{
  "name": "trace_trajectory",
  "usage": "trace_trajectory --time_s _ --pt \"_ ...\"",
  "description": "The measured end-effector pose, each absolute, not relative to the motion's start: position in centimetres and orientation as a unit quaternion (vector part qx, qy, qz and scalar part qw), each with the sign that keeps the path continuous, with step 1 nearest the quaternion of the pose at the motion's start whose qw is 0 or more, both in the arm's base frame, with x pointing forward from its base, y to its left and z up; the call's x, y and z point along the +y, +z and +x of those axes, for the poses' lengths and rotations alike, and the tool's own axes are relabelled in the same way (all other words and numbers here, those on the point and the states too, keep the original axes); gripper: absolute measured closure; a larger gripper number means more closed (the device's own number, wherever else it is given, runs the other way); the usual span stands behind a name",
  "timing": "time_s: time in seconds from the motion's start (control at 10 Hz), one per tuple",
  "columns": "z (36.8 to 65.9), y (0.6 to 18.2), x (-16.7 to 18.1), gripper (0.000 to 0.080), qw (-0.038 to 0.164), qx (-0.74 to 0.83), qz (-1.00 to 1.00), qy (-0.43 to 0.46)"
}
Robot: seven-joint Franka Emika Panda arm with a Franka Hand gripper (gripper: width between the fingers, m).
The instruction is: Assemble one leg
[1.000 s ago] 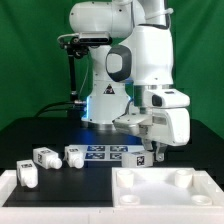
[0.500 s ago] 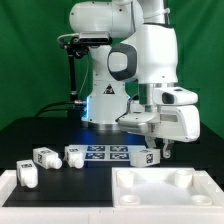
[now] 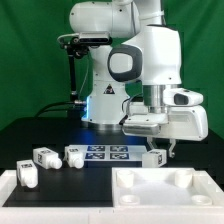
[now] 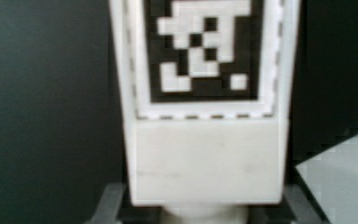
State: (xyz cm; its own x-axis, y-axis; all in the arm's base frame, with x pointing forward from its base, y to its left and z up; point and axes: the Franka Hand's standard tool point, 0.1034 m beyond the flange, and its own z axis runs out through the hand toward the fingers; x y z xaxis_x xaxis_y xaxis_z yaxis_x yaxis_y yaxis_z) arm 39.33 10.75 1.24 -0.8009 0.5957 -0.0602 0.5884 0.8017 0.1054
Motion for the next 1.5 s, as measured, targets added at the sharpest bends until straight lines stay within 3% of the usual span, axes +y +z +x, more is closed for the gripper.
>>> trace_trajectory --time_s 0.2,0.3,0.4,0.5,0.6,0.7,1.2,1.5 --pt "39.3 1.2 10.8 0.0581 0.045 0.948 0.312 0.041" --pt "39.3 1.2 10.8 0.0506 0.045 0.948 0.312 0.041" --pt "39.3 1.2 10.7 0.0506 0.045 0.948 0.312 0.041" --pt "39.3 1.2 10.7 0.0307 0.045 0.948 0.312 0.041" --pt "39.3 1.2 10.7 0.0201 0.045 0.948 0.312 0.041" --pt "39.3 1.2 10.7 0.0165 0.045 0.948 0.312 0.041" --pt "41.9 5.1 10.2 0.0151 0.078 0.900 0.424 0.067" --pt "43.5 5.3 9.1 0.0151 0.066 0.799 0.594 0.057"
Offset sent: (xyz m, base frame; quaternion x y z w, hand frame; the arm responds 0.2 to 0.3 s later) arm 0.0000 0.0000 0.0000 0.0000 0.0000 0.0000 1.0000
